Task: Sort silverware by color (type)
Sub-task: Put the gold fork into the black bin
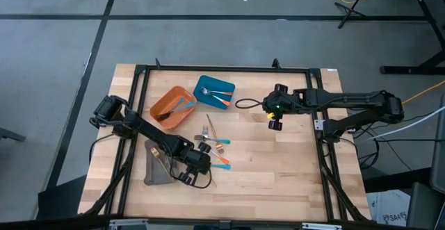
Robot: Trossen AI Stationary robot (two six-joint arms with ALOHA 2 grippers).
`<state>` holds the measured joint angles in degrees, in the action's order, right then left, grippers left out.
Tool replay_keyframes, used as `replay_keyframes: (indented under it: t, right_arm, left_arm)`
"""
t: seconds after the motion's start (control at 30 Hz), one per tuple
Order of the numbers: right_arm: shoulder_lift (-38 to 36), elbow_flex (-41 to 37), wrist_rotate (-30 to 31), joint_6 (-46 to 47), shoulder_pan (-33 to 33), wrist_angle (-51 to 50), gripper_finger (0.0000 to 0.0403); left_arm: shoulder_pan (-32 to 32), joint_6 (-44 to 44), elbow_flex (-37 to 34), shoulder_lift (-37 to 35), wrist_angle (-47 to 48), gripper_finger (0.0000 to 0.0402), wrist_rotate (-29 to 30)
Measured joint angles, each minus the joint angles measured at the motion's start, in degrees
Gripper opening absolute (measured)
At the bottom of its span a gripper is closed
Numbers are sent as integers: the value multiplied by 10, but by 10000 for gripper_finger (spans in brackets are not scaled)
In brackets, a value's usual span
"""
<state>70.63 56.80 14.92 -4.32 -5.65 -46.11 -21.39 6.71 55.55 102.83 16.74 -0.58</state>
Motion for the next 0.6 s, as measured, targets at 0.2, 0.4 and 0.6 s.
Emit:
replay_keyframes:
  t: [0.2,0.4,0.6]
  right_arm:
    - [0,0,0,0,0,0,92]
    - [0,0,0,0,0,0,92]
    - [0,0,0,0,0,0,92]
  left_arm:
    - [0,0,0,0,-29,85,0]
    - [0,0,0,0,-27,85,0]
    - [-1,0,1,26,-32,85,-9]
